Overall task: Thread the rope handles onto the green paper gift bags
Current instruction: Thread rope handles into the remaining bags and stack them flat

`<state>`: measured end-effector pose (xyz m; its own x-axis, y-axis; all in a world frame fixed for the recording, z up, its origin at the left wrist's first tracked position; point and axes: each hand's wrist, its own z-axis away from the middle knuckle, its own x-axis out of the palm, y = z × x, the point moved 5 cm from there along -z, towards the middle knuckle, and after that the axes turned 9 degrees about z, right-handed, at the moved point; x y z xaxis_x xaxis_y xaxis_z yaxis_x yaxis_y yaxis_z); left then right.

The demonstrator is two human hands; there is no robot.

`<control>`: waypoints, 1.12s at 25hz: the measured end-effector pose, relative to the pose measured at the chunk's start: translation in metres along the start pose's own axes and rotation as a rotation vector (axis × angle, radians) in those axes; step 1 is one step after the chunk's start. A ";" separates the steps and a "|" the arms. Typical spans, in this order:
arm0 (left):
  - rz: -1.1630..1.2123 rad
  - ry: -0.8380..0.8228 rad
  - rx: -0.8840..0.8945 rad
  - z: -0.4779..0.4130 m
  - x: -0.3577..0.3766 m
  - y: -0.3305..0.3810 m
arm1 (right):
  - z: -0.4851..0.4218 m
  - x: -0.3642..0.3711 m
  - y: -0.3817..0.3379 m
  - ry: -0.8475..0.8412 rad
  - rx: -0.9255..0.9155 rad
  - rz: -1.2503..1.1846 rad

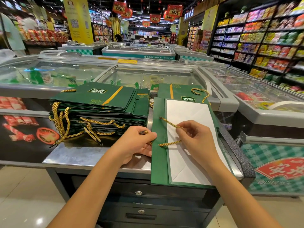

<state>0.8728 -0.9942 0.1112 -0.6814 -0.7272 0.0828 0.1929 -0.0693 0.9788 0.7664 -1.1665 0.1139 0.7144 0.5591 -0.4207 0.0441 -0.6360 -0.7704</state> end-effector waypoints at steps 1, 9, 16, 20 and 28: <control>0.003 -0.005 -0.006 0.001 0.000 0.001 | -0.001 -0.003 0.002 0.036 0.012 -0.027; 0.010 -0.013 -0.020 0.003 0.001 0.002 | -0.002 -0.007 0.000 0.037 0.192 -0.353; -0.032 -0.009 -0.010 0.004 -0.001 -0.002 | 0.012 0.010 -0.015 -0.369 -0.070 0.020; -0.047 -0.005 -0.004 0.002 -0.002 -0.002 | 0.008 0.009 -0.009 -0.321 -0.142 0.118; -0.051 0.008 0.008 0.002 -0.002 -0.004 | -0.001 -0.006 0.003 -0.037 0.087 -0.200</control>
<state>0.8723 -0.9915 0.1079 -0.6843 -0.7286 0.0314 0.1528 -0.1012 0.9831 0.7629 -1.1728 0.1146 0.6716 0.6893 -0.2717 0.1203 -0.4633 -0.8780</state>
